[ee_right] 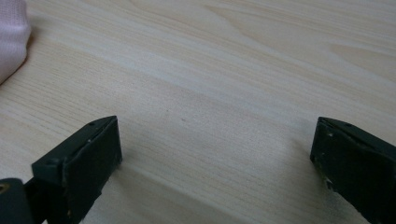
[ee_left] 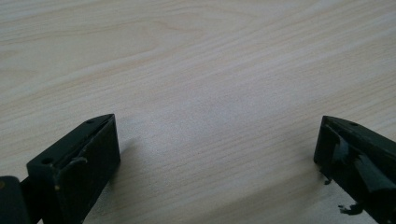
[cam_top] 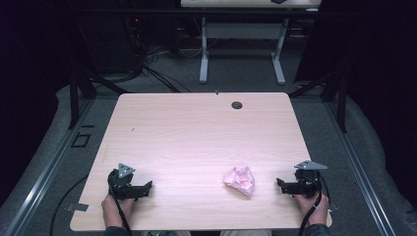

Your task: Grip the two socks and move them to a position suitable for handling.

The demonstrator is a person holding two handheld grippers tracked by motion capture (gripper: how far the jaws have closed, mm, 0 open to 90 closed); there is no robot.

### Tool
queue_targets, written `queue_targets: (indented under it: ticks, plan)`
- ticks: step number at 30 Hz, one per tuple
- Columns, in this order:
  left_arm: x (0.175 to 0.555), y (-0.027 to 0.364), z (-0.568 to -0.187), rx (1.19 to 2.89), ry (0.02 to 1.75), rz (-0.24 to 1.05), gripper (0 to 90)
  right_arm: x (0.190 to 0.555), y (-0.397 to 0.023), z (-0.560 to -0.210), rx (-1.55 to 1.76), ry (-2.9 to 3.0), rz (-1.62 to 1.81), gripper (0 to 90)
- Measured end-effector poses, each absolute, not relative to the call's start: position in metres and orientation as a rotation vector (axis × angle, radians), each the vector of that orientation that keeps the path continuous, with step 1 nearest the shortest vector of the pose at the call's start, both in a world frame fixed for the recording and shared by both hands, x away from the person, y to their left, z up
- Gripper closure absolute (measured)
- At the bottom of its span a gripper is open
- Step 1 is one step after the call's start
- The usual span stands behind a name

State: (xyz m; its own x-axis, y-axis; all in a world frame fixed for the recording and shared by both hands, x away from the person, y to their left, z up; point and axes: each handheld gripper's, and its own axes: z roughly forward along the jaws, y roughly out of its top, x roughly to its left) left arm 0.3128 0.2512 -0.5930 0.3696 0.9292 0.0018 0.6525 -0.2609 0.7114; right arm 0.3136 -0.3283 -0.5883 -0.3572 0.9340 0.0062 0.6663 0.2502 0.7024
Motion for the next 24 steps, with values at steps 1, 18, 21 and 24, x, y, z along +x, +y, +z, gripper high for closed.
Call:
queue_targets:
  ticks: [1, 18, 21, 24]
  plan:
    - [0.313, 0.251, -0.593, 2.008, 1.363, 0.572, 0.1, 0.314, -0.329, -0.588, 1.457, 2.115, 0.876, 1.6]
    - [0.313, 0.251, -0.593, 2.003, 1.368, 0.57, 0.1, 0.318, -0.332, -0.577, 1.529, 2.182, 0.897, 1.2]
    - [0.313, 0.251, -0.593, 2.002, 1.371, 0.57, 0.2, 0.313, -0.329, -0.558, 1.52, 2.169, 0.96, 1.3]
    - [0.313, 0.251, -0.593, 2.003, 1.371, 0.572, 0.2, 0.306, -0.318, -0.529, 1.444, 2.205, 1.022, 3.4]
